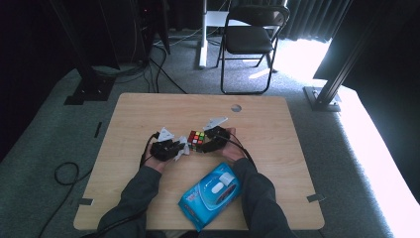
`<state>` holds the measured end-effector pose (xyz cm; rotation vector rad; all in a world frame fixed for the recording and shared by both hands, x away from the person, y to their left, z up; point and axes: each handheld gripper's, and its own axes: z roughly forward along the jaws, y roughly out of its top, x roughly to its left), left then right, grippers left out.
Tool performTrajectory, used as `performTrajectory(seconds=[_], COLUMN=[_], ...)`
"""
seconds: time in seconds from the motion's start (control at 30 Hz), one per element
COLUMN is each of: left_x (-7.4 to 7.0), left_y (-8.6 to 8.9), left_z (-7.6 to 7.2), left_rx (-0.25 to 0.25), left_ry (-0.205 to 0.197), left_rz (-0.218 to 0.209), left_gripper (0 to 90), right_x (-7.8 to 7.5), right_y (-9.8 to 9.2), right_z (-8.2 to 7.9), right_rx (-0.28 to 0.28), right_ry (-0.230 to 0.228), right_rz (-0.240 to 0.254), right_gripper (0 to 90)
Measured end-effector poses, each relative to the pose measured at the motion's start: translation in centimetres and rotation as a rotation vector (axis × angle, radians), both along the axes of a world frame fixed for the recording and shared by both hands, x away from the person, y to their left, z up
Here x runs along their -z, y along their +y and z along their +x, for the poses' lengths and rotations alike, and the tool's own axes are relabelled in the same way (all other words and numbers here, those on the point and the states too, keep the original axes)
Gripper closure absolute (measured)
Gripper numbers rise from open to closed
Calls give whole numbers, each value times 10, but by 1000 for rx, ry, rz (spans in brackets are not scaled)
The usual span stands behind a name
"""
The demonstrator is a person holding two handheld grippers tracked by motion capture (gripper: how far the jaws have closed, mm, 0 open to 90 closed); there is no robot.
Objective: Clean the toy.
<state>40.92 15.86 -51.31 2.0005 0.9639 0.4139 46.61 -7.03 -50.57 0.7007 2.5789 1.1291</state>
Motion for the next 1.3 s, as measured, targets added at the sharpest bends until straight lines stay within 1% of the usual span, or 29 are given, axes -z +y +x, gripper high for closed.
performTrajectory(seconds=[0.07,0.2,0.27,0.4,0.47,0.57,0.63,0.7,0.77,0.93,1.0,1.1,1.17,1.23,1.27,1.3], left_x=[-1,-1,-1,-1,-1,-2,-2,-3,-3,-3,-3,-3,-2,-2,-2,-2], left_y=[0,0,1,2,1,1,0,-1,-2,-3,-3,-3,-3,-3,-3,-4], left_z=[0,0,0,1,1,2,2,3,3,4,4,4,4,4,4,4], left_rx=[1,0,-2,-8,-10,-9,-9,-8,-6,1,1,3,3,3,4,4], left_ry=[-2,-3,-5,-5,-4,-4,-5,-5,-3,0,1,3,4,4,5,5], left_rz=[0,-2,-2,-2,-4,-3,-4,-6,-9,-7,-9,-9,-10,-9,-9,-9], left_gripper=[802,802,802,794,794,794,794,794,794,795,795,795,795,795,795,795], right_x=[1,5,6,5,5,5,5,7,9,9,9,10,11,11,11,10], right_y=[4,8,9,5,5,6,8,9,11,13,14,16,18,19,19,18], right_z=[1,2,1,-1,-1,-1,0,0,-1,-1,-1,-2,-3,-3,-3,-3], right_rx=[-8,-17,-16,-20,-19,-20,-24,-26,-27,-12,-9,-9,-2,0,9,12], right_ry=[-13,-12,-9,10,13,17,6,14,7,1,-4,1,-7,0,-12,-7], right_rz=[-15,-36,-33,-9,-5,-6,-14,-19,-37,-39,-42,-39,-50,-57,-66,-57], right_gripper=[267,268,287,335,336,330,317,313,320,328,310,268,255,283,320,325])
